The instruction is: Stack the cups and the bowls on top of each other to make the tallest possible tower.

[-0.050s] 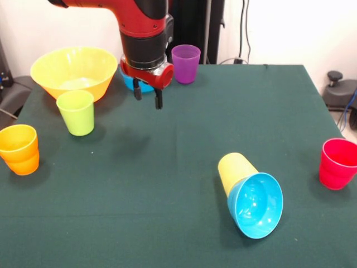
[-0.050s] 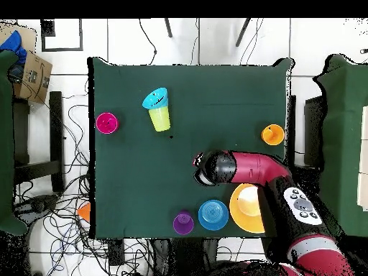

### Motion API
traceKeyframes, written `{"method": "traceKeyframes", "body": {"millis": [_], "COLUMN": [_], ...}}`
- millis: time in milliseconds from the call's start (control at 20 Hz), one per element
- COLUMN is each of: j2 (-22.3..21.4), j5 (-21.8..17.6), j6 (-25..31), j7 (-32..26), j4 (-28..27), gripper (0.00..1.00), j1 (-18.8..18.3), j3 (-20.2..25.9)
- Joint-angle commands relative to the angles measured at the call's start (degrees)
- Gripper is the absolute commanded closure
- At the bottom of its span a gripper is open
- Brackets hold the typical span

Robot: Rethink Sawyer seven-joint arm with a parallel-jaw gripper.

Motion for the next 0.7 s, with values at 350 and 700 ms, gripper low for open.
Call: {"method": "traceKeyframes", "body": {"millis": [350,700], "j2": [0.46,1.04], "j5": [-7.28,-10.0], "j6": [4.74,5.01], "j7": [-14.92,-16.46], "j4": [1.78,0.91], "gripper": [0.0,0.0], "j1": [-2.73,-5.48], "j3": [4.59,5.61]}}
